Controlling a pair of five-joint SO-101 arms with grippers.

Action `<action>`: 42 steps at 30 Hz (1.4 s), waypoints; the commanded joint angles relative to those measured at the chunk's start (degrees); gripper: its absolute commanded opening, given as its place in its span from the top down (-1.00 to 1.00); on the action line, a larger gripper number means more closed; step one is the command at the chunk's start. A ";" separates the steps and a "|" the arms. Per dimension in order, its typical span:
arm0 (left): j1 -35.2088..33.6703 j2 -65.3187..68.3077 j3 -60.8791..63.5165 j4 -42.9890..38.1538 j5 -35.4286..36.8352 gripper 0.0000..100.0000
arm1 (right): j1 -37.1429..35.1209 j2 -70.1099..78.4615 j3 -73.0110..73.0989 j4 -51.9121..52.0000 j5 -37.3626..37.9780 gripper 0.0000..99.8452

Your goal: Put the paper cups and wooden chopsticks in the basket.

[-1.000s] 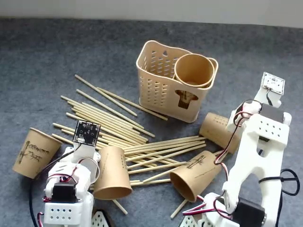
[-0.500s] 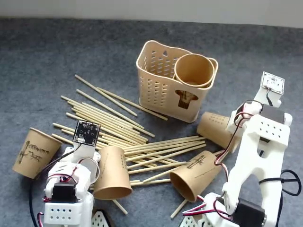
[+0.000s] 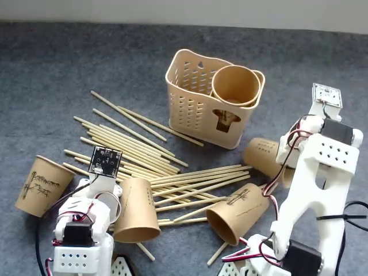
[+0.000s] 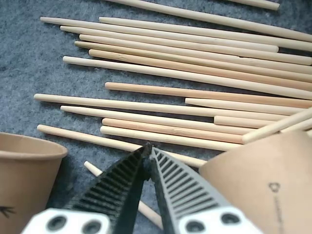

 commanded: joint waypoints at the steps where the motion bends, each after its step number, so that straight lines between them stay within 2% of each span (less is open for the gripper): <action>1: 0.57 -0.13 1.10 0.09 0.09 0.99 | -1.10 -0.92 -5.85 3.30 0.70 0.99; 5: 0.57 -0.13 1.10 0.09 0.09 0.99 | -1.10 -0.92 -9.10 6.02 0.88 0.99; 14: 0.57 -0.13 1.10 0.09 0.09 0.99 | -1.01 -0.92 -26.59 14.73 7.65 0.99; 26: 0.57 -0.13 1.10 0.09 0.09 0.99 | -1.36 -0.92 -48.22 14.90 7.56 0.99; 34: 0.57 -0.13 1.10 0.09 0.09 0.99 | -10.68 -0.48 -58.24 14.90 7.47 0.99; 42: 0.57 -0.13 1.10 0.09 0.09 0.99 | -19.47 -0.22 -59.03 13.41 7.56 0.99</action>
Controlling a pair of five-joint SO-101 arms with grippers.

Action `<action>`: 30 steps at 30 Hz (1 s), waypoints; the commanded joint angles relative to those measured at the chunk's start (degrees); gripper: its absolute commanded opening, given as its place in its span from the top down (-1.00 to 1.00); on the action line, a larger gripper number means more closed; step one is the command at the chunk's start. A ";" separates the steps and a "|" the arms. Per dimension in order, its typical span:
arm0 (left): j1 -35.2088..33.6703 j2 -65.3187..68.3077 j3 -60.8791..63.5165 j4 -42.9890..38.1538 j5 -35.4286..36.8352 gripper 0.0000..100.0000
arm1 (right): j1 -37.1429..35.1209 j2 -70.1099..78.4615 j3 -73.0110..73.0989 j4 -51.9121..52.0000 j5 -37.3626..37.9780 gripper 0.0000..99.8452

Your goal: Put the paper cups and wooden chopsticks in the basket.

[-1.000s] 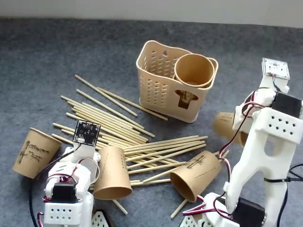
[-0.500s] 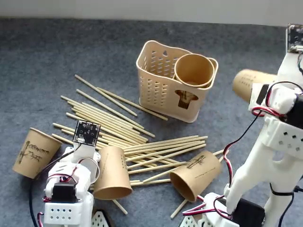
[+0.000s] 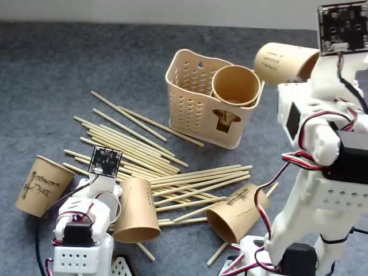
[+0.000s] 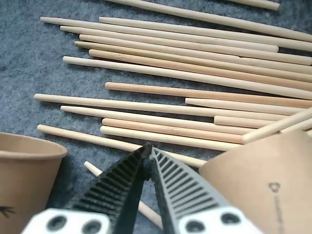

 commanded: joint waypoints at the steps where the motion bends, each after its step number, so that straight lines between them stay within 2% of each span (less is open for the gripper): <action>1: 0.57 -0.13 1.10 0.09 0.09 0.99 | -4.70 -0.22 -2.24 -0.92 0.62 0.99; 7: 0.57 -0.13 1.10 0.09 0.09 0.99 | -6.81 -0.13 -1.71 -0.57 0.88 0.99; 11: 0.57 -0.13 1.10 0.09 0.09 0.99 | -6.90 -0.22 3.82 -1.10 1.05 0.99; 21: 0.57 -0.13 1.10 0.09 0.09 0.99 | -6.90 -0.22 9.80 -3.82 8.35 0.98; 30: 0.57 -0.13 1.10 0.09 0.09 0.99 | -7.96 -0.31 9.89 -7.52 8.62 0.64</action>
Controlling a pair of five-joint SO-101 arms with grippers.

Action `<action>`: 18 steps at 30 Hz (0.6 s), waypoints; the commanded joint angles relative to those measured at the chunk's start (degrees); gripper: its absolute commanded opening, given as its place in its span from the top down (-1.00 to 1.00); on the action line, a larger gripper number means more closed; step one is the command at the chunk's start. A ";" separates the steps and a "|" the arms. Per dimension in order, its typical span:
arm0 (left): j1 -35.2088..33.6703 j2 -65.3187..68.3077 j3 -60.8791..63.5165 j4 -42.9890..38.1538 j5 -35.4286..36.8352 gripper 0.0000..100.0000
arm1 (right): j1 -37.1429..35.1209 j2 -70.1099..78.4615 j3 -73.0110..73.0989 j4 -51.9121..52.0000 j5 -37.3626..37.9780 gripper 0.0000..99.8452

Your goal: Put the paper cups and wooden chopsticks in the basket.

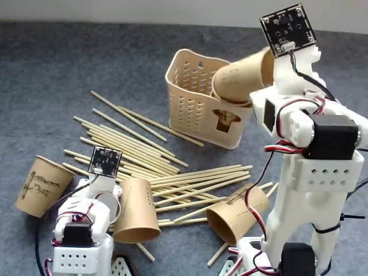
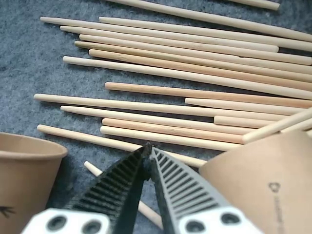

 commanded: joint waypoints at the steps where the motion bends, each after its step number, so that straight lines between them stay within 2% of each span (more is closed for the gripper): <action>1: 0.57 -0.13 1.10 0.09 0.09 0.99 | -1.98 -0.31 0.04 -5.14 0.53 0.64; 11: 0.57 -0.13 1.10 0.09 0.09 0.99 | -11.82 -0.22 0.22 -7.08 0.44 0.64; 18: 0.57 -0.13 1.10 0.09 0.09 0.99 | -12.62 -0.13 0.31 -9.89 0.44 0.64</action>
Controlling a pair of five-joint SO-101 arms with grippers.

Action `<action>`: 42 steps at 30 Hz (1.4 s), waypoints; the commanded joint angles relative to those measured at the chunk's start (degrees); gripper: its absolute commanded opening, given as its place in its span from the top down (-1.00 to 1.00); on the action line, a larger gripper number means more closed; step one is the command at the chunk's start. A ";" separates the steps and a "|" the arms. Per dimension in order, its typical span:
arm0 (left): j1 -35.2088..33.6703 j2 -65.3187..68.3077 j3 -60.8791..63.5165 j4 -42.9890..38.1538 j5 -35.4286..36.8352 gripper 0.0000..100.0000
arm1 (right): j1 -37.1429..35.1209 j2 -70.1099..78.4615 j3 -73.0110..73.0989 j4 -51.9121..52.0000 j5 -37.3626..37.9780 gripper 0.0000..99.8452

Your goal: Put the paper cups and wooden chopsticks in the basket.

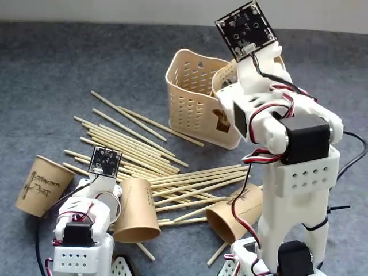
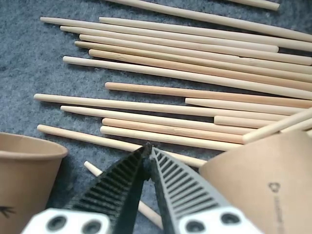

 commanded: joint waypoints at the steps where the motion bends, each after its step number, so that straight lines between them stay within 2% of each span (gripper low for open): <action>1: 0.57 -0.13 1.10 0.09 0.09 0.99 | -0.48 -0.13 -0.22 -4.97 0.44 0.64; 8: 0.57 -0.13 1.10 0.09 0.09 0.99 | 1.80 -0.04 0.40 -6.73 0.35 0.64; 17: 0.57 -0.13 1.10 0.09 0.09 0.99 | 3.91 -0.84 17.89 -17.89 0.35 0.64; 25: 0.57 -0.13 1.10 0.09 0.09 0.99 | 1.89 -0.92 22.81 -18.33 0.35 0.64; 36: 0.57 -0.13 1.10 0.09 0.09 0.99 | -2.95 -0.92 16.75 -9.45 0.35 0.64; 42: 0.57 -0.13 1.10 0.09 0.09 0.99 | -3.12 -0.92 11.38 -3.38 0.35 0.64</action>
